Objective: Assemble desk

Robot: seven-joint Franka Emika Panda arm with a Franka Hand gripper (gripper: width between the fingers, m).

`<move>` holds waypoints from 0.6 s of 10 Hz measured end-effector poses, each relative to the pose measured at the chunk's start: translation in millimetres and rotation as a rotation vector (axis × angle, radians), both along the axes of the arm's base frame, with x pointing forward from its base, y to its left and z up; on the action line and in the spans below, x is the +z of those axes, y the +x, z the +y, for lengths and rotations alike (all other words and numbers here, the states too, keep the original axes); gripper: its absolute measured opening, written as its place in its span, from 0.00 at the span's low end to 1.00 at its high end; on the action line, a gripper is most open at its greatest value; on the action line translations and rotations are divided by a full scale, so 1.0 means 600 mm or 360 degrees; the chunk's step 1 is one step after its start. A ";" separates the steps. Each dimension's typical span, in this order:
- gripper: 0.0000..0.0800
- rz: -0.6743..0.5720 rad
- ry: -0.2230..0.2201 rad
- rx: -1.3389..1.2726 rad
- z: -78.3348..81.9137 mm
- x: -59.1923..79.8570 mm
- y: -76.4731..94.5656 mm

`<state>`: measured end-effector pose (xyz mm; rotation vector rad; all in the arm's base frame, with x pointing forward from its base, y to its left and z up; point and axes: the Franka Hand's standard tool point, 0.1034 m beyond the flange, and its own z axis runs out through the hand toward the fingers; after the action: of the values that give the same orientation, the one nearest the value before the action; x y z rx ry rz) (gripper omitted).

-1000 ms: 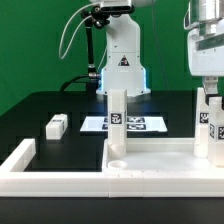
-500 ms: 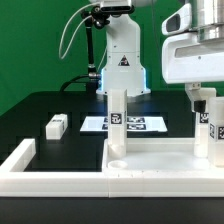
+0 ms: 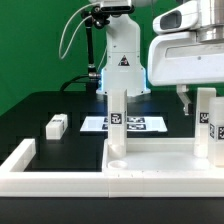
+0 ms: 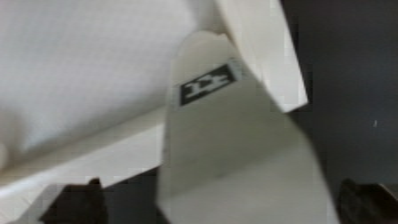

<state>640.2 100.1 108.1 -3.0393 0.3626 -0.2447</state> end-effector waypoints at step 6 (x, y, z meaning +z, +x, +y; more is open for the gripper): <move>0.60 0.0012 0.0016 -0.0119 0.007 -0.006 -0.008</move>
Offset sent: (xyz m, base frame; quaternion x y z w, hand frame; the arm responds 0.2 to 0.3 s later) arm 0.0000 0.0000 0.0000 0.0000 0.0000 0.0000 1.0000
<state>635.2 104.3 104.7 -3.0215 0.4767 -0.2349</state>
